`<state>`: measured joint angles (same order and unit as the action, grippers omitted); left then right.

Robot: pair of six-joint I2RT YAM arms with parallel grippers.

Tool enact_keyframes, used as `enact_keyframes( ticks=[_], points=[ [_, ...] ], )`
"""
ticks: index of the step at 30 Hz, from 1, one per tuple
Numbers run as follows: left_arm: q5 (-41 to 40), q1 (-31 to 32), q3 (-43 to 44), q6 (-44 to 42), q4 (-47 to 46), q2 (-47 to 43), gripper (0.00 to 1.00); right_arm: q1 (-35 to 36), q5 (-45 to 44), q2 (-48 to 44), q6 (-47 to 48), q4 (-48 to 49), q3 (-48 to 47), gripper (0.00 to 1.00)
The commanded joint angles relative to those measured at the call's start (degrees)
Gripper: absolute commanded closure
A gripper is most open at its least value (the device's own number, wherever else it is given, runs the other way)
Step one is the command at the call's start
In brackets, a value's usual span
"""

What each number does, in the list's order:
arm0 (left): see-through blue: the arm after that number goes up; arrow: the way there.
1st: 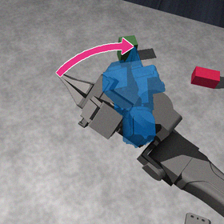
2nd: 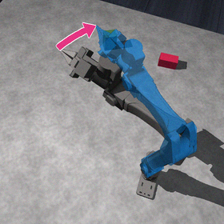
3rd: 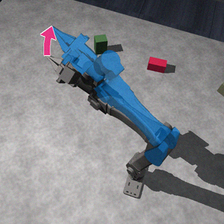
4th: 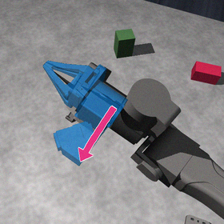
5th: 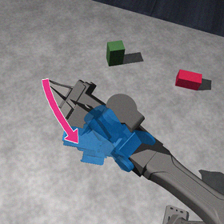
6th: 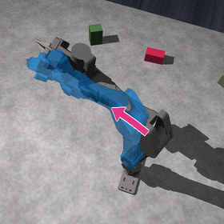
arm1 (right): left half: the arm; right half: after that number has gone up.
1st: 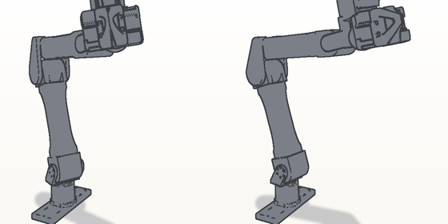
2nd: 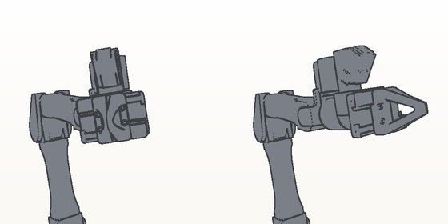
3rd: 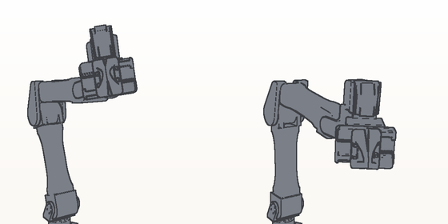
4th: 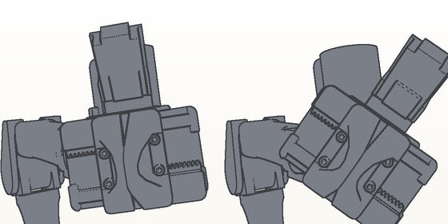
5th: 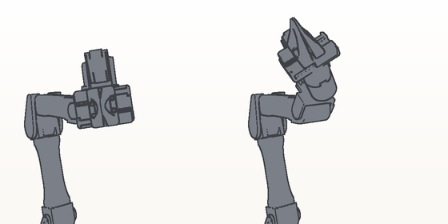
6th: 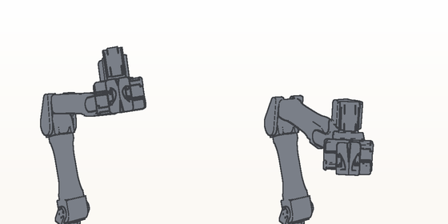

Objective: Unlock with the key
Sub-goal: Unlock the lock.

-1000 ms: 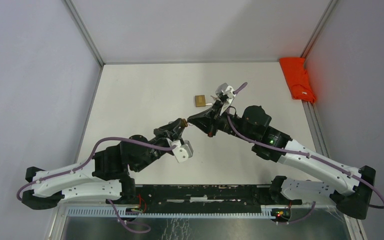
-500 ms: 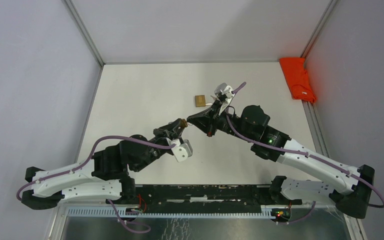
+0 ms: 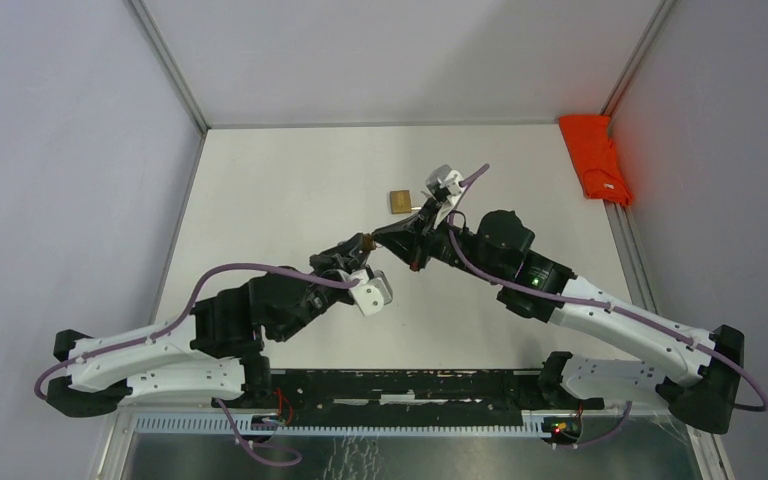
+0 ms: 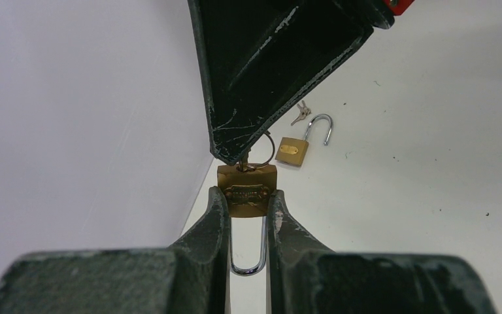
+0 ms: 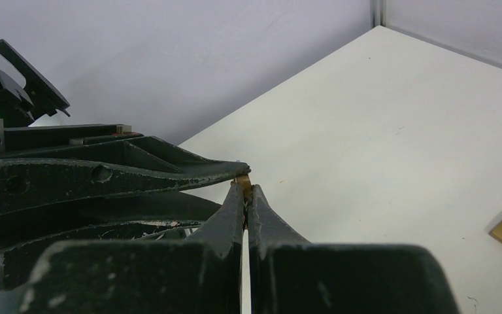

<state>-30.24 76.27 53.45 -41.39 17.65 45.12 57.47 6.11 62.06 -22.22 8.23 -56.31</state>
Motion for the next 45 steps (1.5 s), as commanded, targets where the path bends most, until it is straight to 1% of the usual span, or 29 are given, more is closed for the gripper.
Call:
enact_keyframes(
  ticks=[1,3,5,11,13,23,26,28,32,36,38,39,40,42,43,45],
  points=[
    [1.67,0.28,3.98,3.24,-5.57,0.48,0.98,2.16,2.72,1.09,-0.54,1.29,-0.70,1.00],
    [1.45,0.26,4.48,3.34,-5.44,0.48,0.98,2.22,2.79,1.07,-0.44,0.43,-0.80,0.99],
    [1.35,0.27,4.73,3.41,-5.20,0.32,0.98,2.23,2.41,0.88,-0.14,-0.27,-0.81,0.94],
    [1.19,0.24,4.64,4.11,-4.42,0.05,0.98,2.20,-0.02,-0.10,0.92,-1.18,-1.26,0.61],
    [1.19,0.21,4.80,4.29,-4.25,0.05,0.98,2.20,-0.73,-0.27,1.39,-1.76,-1.94,0.55],
    [1.24,0.22,4.43,4.89,-3.79,-0.21,0.98,2.20,-3.07,-2.49,3.67,-4.58,-4.76,0.50],
    [1.32,0.23,4.25,5.04,-3.94,-0.23,0.98,2.20,-3.24,-3.79,4.20,-5.67,-4.80,0.46],
    [1.31,0.23,4.06,5.13,-4.22,-0.21,0.98,2.16,-2.59,-4.62,4.45,-5.94,-4.89,0.40],
    [1.35,0.24,4.03,5.62,-4.31,0.18,0.98,2.19,-3.24,-6.10,4.40,-6.32,-4.18,0.34],
    [1.32,0.28,3.82,6.00,-4.36,-0.14,0.98,2.20,-5.72,-7.14,5.15,-7.35,-3.02,0.34],
    [1.45,0.23,3.64,6.05,-4.46,-0.38,0.98,2.16,-8.87,-7.34,5.59,-7.63,-2.34,0.35],
    [1.49,0.28,3.55,6.05,-4.47,-0.39,0.98,2.24,-10.40,-7.27,5.77,-7.79,-2.23,0.40],
    [1.50,0.27,3.51,6.05,-4.45,-0.39,0.98,2.21,-11.59,-7.09,6.02,-8.02,-2.22,0.48],
    [1.50,0.26,3.21,6.05,-4.59,-0.28,0.98,2.19,-13.15,-6.65,6.40,-8.14,-2.44,0.68],
    [1.54,0.28,3.16,6.10,-4.63,-0.23,0.98,2.20,-13.50,-6.38,6.55,-8.13,-2.63,0.74],
    [1.59,0.27,3.15,6.46,-4.77,0.11,0.98,2.20,-14.14,-5.67,6.70,-8.14,-3.00,0.80]
  ],
)
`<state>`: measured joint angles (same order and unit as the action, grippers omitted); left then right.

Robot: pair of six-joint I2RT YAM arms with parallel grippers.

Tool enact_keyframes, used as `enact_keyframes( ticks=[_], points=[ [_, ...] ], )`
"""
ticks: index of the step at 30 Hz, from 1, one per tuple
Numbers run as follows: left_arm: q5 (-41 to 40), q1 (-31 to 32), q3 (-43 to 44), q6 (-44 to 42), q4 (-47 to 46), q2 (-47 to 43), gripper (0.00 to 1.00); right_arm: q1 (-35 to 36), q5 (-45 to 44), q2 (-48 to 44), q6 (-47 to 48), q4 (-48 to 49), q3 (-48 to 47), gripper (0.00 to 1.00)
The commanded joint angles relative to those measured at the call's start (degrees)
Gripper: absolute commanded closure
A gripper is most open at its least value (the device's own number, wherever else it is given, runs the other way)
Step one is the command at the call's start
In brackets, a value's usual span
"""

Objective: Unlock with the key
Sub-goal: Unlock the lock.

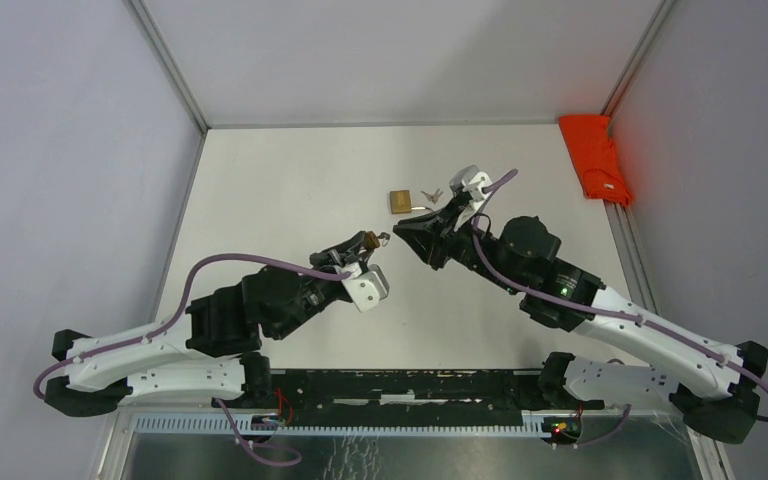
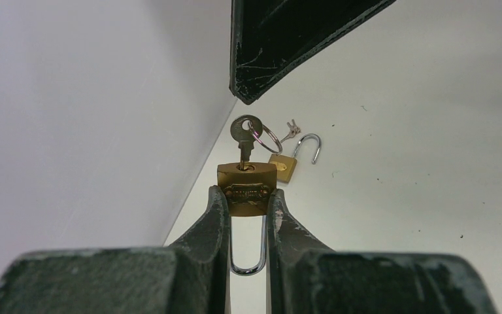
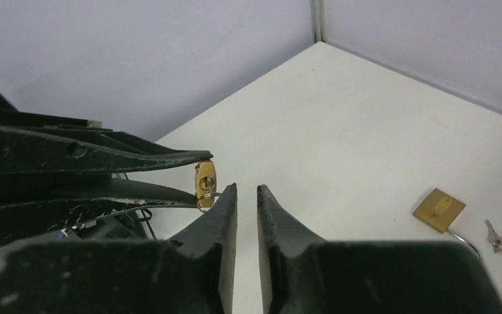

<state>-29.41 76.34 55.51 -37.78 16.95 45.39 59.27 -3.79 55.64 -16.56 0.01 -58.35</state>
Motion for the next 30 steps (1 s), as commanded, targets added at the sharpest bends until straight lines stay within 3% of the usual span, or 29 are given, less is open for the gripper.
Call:
enact_keyframes(
  ticks=[1,3,6,12,20,23,26,30],
  points=[
    [0.76,0.17,1.02,3.00,-4.12,-0.05,0.98,0.39,-4.74,1.11,1.07,0.11,-1.06,0.83],
    [0.77,0.21,0.96,3.25,-4.14,0.20,0.98,0.39,-5.86,2.02,1.01,0.08,-1.60,0.86],
    [0.11,0.15,0.54,3.29,-4.48,0.52,0.98,0.41,-9.19,4.27,1.13,-3.38,-4.08,1.00],
    [-1.44,0.15,1.52,4.86,-3.84,3.34,0.98,0.90,-18.72,8.65,2.76,-10.84,-9.28,1.00],
    [-1.53,0.21,0.72,5.67,-3.63,3.39,0.98,1.60,-18.32,6.00,5.25,-11.53,-7.75,1.00],
    [-1.65,0.17,0.83,5.83,-3.13,3.18,0.98,1.55,-19.79,2.59,6.58,-12.92,-6.39,0.82],
    [-1.25,0.11,0.23,5.69,-3.25,2.57,0.98,1.61,-17.28,-4.72,7.09,-7.35,-1.22,0.77],
    [3.37,0.05,-0.65,6.54,-3.70,0.46,0.98,1.58,-7.70,-11.23,6.93,1.87,4.59,0.77]
  ],
)
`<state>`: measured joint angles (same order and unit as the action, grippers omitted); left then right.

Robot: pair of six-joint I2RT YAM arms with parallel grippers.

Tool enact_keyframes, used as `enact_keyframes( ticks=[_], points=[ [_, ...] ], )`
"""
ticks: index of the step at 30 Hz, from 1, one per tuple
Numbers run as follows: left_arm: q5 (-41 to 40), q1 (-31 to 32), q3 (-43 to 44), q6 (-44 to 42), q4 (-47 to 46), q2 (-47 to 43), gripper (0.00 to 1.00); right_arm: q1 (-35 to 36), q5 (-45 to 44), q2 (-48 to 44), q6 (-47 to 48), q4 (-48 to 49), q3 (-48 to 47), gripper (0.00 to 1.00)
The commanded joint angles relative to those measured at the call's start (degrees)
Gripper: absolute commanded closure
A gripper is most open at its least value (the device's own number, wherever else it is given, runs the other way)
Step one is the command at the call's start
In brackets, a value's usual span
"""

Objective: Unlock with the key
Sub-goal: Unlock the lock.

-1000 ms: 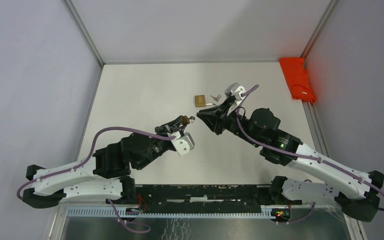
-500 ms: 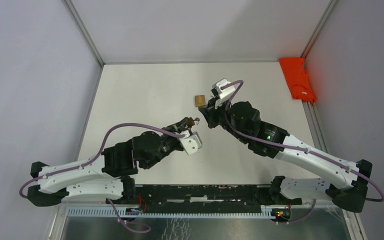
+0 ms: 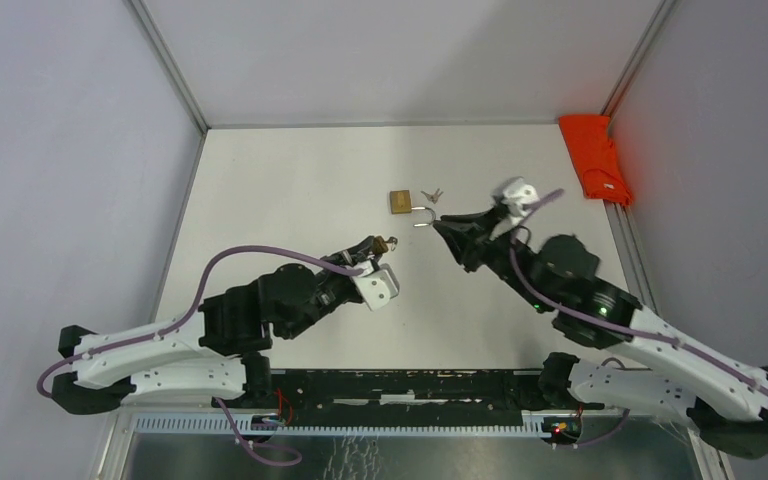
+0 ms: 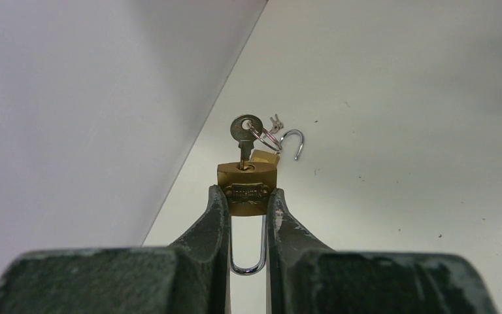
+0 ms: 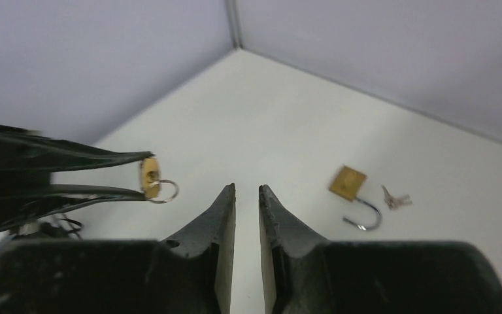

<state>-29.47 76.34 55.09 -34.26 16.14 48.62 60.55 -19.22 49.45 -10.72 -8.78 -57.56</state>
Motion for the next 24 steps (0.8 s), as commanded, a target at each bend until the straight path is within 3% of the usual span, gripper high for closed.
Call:
enact_keyframes(
  ticks=[1,7,18,20,24],
  points=[
    [4.34,0.12,-0.25,3.46,-2.76,-3.20,0.98,0.28,10.65,-5.86,0.66,12.39,4.58,0.77],
    [5.22,0.05,0.76,4.11,-1.82,-3.21,0.98,0.26,21.34,-2.25,-0.90,15.11,4.83,0.79],
    [5.49,0.05,0.47,5.05,-1.34,-4.12,0.98,0.29,24.97,2.98,-1.90,18.45,3.96,0.75],
    [5.35,0.09,0.22,5.08,-1.22,-4.55,0.98,0.29,24.96,3.24,-1.88,18.41,3.86,0.77],
    [5.14,0.04,0.19,5.09,-0.99,-4.98,0.98,0.27,25.37,4.13,-1.86,18.20,3.51,0.92]
  ],
)
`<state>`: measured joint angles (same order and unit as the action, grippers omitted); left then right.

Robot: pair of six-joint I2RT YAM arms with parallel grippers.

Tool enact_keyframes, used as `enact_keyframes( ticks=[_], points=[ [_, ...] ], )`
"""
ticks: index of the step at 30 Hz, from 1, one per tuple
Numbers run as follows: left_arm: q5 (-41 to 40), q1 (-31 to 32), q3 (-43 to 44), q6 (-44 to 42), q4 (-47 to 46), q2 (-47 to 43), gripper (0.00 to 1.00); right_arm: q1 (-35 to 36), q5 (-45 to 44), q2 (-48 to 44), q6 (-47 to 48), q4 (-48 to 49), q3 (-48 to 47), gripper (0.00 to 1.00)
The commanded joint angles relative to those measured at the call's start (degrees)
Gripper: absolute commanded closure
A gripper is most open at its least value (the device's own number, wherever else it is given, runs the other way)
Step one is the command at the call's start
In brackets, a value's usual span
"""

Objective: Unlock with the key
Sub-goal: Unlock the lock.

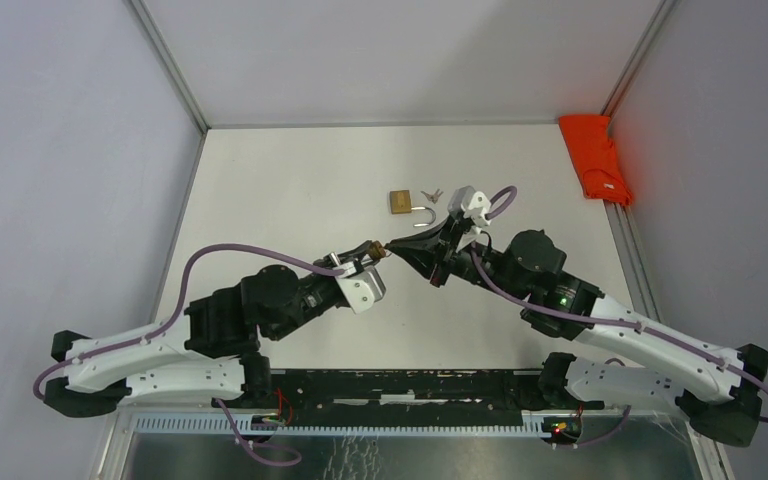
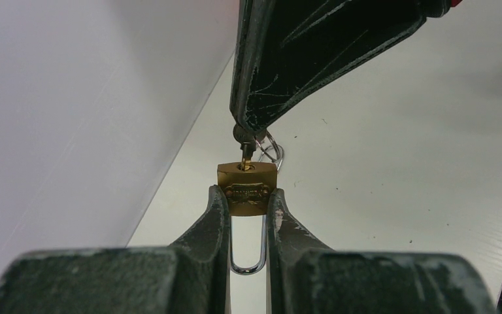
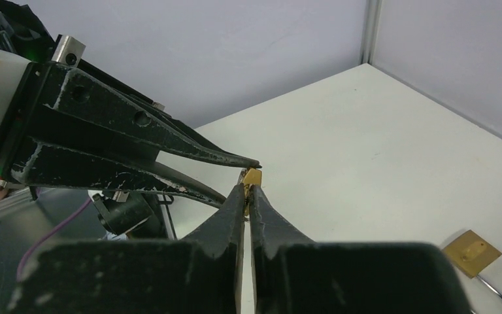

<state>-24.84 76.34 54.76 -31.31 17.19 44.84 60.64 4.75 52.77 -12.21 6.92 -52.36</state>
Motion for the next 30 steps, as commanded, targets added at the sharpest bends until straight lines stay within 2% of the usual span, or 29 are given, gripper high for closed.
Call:
enact_keyframes(
  ticks=[1,7,12,30],
  points=[
    [0.43,0.12,0.52,2.14,-1.99,-1.24,0.98,0.18,1.69,1.04,-0.53,2.66,-1.76,0.95],
    [0.32,0.10,0.91,2.15,-1.57,-1.19,0.98,0.18,1.98,2.13,-0.85,2.72,-2.20,0.94],
    [0.31,0.10,1.27,2.13,-1.12,-1.19,0.98,0.18,1.84,3.47,-0.49,2.09,-2.93,1.00],
    [-0.20,0.09,1.93,1.49,-0.94,-1.33,0.98,0.22,0.94,6.17,-2.60,0.20,-1.09,1.00]
  ],
)
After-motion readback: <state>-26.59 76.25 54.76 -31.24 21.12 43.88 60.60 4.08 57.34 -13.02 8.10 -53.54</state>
